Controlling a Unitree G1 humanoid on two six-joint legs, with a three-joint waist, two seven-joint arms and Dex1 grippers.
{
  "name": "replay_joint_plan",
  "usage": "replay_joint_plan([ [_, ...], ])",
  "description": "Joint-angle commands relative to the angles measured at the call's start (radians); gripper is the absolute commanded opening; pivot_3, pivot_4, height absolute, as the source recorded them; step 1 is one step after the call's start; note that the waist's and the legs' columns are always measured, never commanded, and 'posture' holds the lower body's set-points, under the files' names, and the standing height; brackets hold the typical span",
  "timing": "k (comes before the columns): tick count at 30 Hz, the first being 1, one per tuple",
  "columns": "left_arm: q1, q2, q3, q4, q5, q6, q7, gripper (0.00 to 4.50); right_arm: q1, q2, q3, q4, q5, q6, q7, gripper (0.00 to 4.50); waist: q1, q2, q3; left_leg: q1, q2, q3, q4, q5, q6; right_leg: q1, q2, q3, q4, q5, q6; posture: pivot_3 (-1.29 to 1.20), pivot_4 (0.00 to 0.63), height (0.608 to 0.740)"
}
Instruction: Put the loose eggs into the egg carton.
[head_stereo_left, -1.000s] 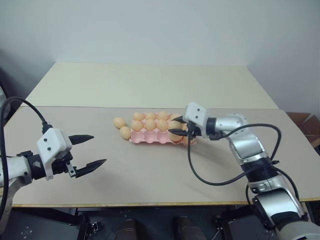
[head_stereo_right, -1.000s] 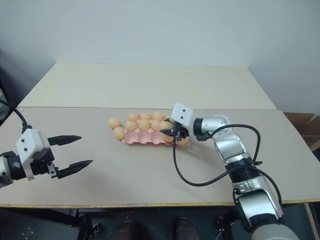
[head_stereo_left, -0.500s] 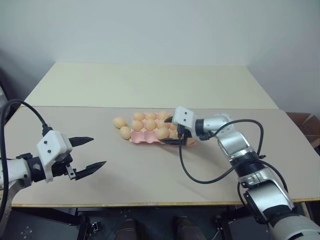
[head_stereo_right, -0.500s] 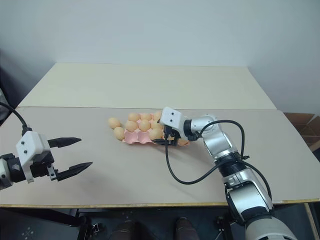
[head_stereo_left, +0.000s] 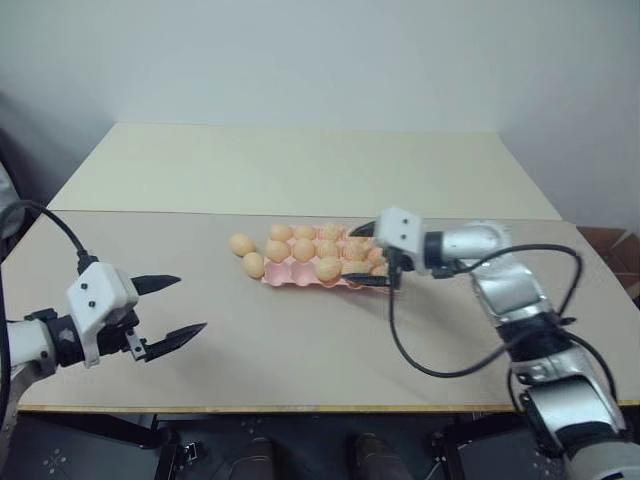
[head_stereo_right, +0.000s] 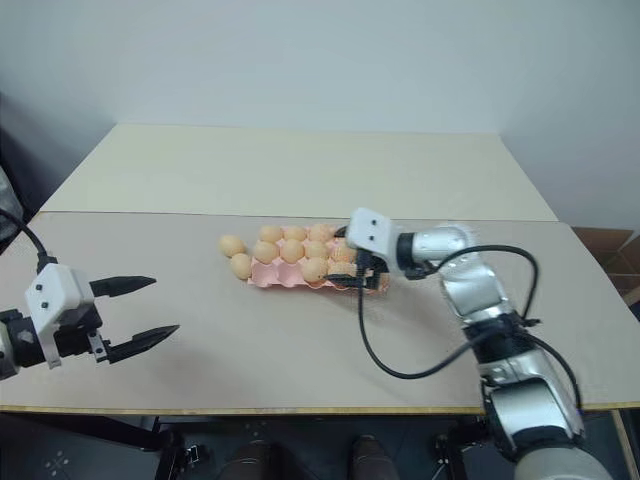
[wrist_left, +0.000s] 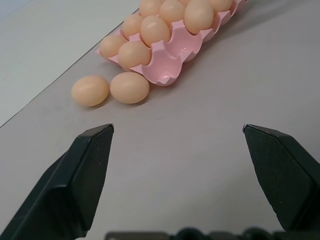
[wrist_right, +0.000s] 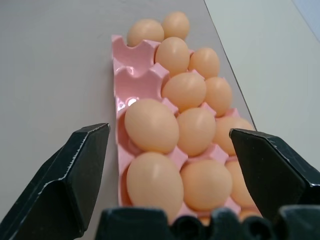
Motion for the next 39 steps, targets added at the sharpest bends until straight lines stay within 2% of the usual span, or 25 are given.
replay_joint_plan([
  [1,0.031,-0.026,0.099,0.018,0.001,-0.022,0.012,4.50,0.061,-0.099,-0.093,-0.138,0.080,0.071,0.051,4.45,0.000,0.000,0.000,0.000,0.000,0.000,0.000,0.000,0.000,0.000,0.000,0.000,0.000,0.000,0.000,0.00,0.150,0.740],
  [4,0.093,-0.046,0.196,0.028,0.011,-0.026,0.003,4.50,0.162,-0.188,-0.158,-0.218,0.115,0.124,0.054,4.45,-0.003,0.000,0.000,0.000,0.000,0.000,0.000,0.000,0.000,0.000,0.000,0.000,0.000,-0.003,0.002,0.00,0.150,0.740],
  [7,0.128,-0.053,0.241,0.044,0.017,-0.038,-0.007,4.50,0.241,-0.236,-0.199,-0.285,0.157,0.162,0.053,4.45,-0.003,0.000,0.000,0.001,0.000,0.000,0.000,0.000,0.000,0.000,-0.001,0.000,0.000,-0.004,0.003,0.00,0.150,0.740],
  [11,0.124,-0.049,0.232,0.066,0.021,-0.053,-0.006,4.50,0.282,-0.259,-0.212,-0.323,0.179,0.201,0.033,4.45,-0.002,0.000,0.000,0.003,0.000,0.000,0.000,-0.002,-0.003,0.001,-0.001,0.000,0.000,-0.004,0.004,0.00,0.150,0.740],
  [14,0.080,-0.055,0.177,0.088,0.023,-0.062,0.014,4.50,0.279,-0.259,-0.210,-0.320,0.174,0.208,0.009,4.45,-0.001,0.000,0.000,0.003,0.000,0.000,0.000,-0.004,-0.007,0.001,-0.001,0.000,0.000,-0.004,0.004,0.00,0.150,0.740],
  [19,-0.084,-0.096,0.022,0.201,0.055,-0.111,0.061,4.50,0.273,-0.246,-0.201,-0.310,0.168,0.214,-0.030,4.45,0.008,0.000,0.000,0.001,-0.001,0.000,0.000,-0.001,-0.001,0.000,-0.002,0.000,0.000,-0.004,0.004,0.00,0.150,0.740],
  [24,-0.239,-0.149,-0.103,0.351,0.027,-0.167,-0.017,4.50,0.271,-0.233,-0.196,-0.318,0.171,0.225,-0.066,4.45,0.006,-0.001,-0.001,0.001,-0.001,0.000,0.000,0.000,0.000,0.001,-0.001,0.000,0.000,-0.003,0.003,0.00,0.150,0.740],
  [28,-0.361,-0.138,-0.214,0.528,0.100,-0.268,-0.087,4.50,0.274,-0.231,-0.196,-0.330,0.166,0.233,-0.086,4.45,0.004,-0.001,-0.001,0.001,-0.001,0.000,0.000,0.000,0.000,0.001,-0.001,0.000,0.000,-0.001,0.003,0.00,0.150,0.740],
  [33,-0.622,-0.174,-0.338,0.840,0.216,-0.380,-0.066,4.50,0.289,-0.230,-0.208,-0.353,0.171,0.253,-0.118,4.45,0.007,-0.001,-0.001,0.001,-0.001,-0.001,0.000,0.000,0.001,0.001,0.000,0.000,0.000,0.002,0.006,0.00,0.150,0.740],
  [39,-0.839,-0.251,-0.390,1.126,0.273,-0.494,-0.049,4.50,0.320,-0.226,-0.219,-0.398,0.174,0.281,-0.158,4.45,0.011,-0.001,-0.001,-0.001,-0.002,-0.001,0.000,0.001,0.001,0.001,-0.001,0.000,-0.001,0.004,0.006,0.00,0.150,0.740],
])
